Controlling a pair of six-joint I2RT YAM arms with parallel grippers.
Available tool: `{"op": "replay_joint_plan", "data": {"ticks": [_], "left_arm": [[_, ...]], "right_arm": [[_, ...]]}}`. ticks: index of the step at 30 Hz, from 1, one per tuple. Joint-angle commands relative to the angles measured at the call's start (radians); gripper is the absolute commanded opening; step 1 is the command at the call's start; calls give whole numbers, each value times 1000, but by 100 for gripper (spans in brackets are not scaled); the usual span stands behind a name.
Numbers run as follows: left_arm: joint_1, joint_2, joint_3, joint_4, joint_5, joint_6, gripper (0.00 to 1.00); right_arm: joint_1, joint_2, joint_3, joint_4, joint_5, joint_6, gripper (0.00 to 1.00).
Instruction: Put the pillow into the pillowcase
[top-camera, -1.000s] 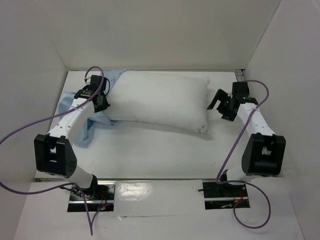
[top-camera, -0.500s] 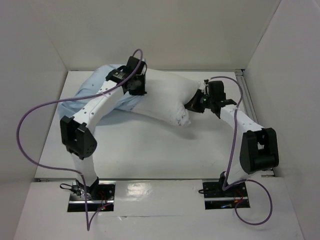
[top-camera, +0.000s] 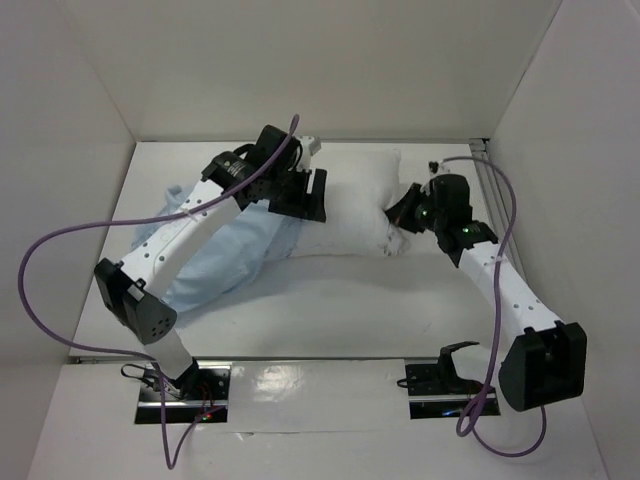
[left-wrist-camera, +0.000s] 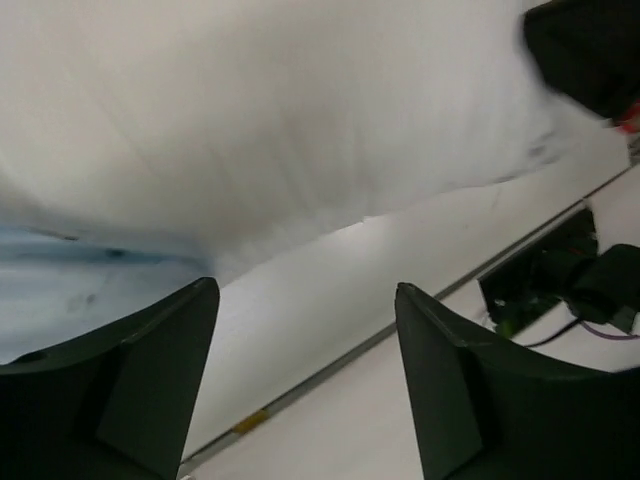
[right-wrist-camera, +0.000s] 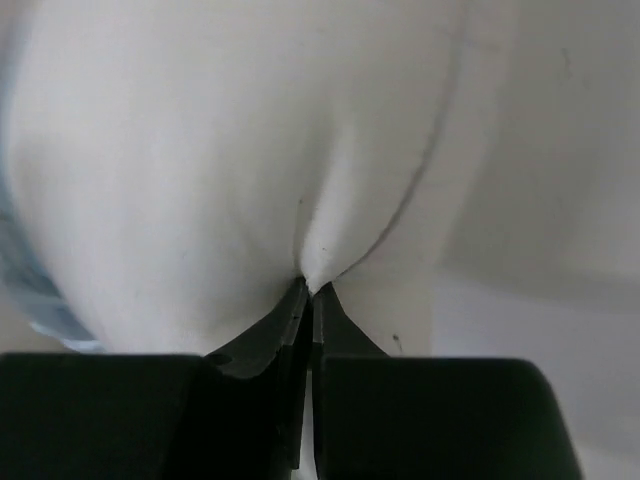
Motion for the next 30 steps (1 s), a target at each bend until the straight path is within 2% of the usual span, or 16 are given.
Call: {"op": "replay_joint_plan", "data": {"ticks": [1,2,4,6,7,9,10,13,15,18,19,22,30], "left_arm": [[26,-63,25,11,75,16,86],[55,-63,42,-5,55,17,88],[91,-72,62,-5,20,27,85],[155,-72,76,7,-35,18,75],[175,-57,76,7,-63,7,71],[227,-36,90,21,-147,-8,70],[243,-19,107,21,-243,-20,70],[286,52,125,21,-459,-43,76],[315,113,134,30,-515,-66,76],[379,187,169,41,-526,-75,77],[402,246,189,53,-484,-66,77],[411,355,271,38,-483,-66,77],[411,419,249,101,-474,-66,69]], "right_arm": [[31,-6,-119,-127,-24,-56,9],[31,-7,-134,-150,-3,-67,29],[31,-16,-144,-211,20,-76,85],[31,-25,-112,-251,83,-76,94],[31,-25,-96,-261,106,-76,95],[31,-52,-53,-261,176,-63,96],[31,-65,-53,-252,196,-49,96],[22,-86,-33,-192,221,-37,99],[11,-77,-10,-192,221,-37,99],[-15,-20,22,-201,201,-37,100],[-26,-8,22,-201,177,-37,100],[-35,19,22,-201,157,-37,100],[-55,70,-16,-201,132,-46,100]]}}
